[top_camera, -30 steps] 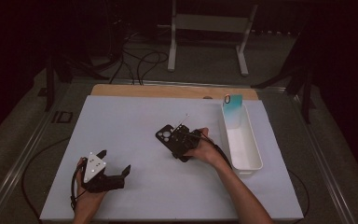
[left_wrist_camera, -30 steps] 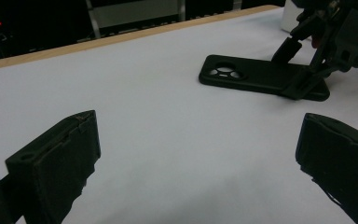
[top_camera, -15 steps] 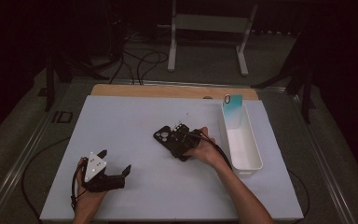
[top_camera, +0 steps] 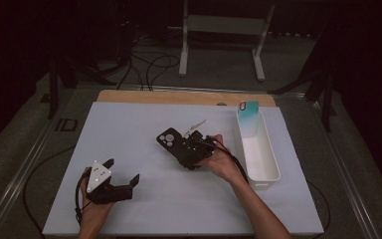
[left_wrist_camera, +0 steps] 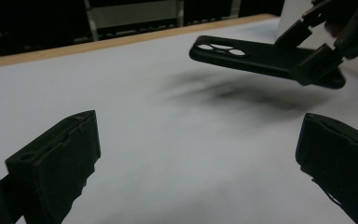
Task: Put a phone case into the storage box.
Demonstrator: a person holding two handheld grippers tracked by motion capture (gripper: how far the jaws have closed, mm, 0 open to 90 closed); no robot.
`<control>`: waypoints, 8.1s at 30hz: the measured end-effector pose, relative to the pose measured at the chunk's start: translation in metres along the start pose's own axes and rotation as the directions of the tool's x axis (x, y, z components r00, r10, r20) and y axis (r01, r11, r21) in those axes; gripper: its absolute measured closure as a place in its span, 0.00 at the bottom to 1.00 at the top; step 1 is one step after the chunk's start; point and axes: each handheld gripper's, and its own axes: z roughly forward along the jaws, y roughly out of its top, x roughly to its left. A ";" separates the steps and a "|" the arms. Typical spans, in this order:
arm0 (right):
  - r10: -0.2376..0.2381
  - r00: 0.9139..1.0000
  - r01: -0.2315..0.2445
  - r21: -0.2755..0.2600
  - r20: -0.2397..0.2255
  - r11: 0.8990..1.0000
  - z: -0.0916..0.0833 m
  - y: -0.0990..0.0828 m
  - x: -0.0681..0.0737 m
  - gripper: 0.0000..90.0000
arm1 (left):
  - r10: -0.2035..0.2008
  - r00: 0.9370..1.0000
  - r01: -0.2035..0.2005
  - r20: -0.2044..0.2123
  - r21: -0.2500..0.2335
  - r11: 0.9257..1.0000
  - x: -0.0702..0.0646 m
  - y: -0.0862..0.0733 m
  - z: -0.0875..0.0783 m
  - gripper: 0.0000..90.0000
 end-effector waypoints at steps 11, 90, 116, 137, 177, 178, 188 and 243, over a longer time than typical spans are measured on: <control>-0.030 1.000 0.031 -0.200 0.006 0.979 -0.029 -0.001 0.012 0.16 | -0.035 0.999 0.035 0.010 -0.001 0.999 -0.001 0.029 -0.001 0.00; -0.081 0.992 0.021 -0.506 -0.096 0.862 -0.061 -0.020 0.062 0.11 | -0.088 0.976 0.095 0.201 -0.027 0.995 -0.041 0.080 0.036 0.95; 0.003 0.990 -0.084 -0.575 -0.139 0.814 -0.090 0.011 0.058 0.09 | -0.030 0.975 0.036 0.222 -0.024 0.999 -0.059 0.071 0.043 0.95; 0.051 0.988 -0.125 -0.565 -0.145 0.816 -0.078 0.023 0.061 0.09 | -0.005 0.968 0.008 0.252 -0.010 1.000 -0.073 0.066 0.051 0.94; 0.095 0.991 -0.131 -0.572 -0.092 0.810 -0.075 0.015 0.052 0.14 | -0.009 0.998 0.011 0.066 -0.032 0.999 -0.035 0.046 0.028 0.00; 0.095 0.991 -0.131 -0.571 -0.092 0.810 -0.075 0.015 0.052 0.14 | -0.006 0.998 0.008 0.056 -0.034 0.999 -0.033 0.045 0.027 0.00; 0.104 0.992 -0.127 -0.570 -0.074 0.812 -0.076 0.013 0.049 0.14 | -0.007 1.000 0.007 -0.008 -0.033 0.999 -0.013 0.028 0.013 0.00; 0.227 0.959 -0.093 -0.569 0.169 0.817 -0.113 0.024 -0.016 0.15 | 0.005 0.988 -0.006 -0.153 -0.006 1.000 0.005 -0.008 0.001 0.00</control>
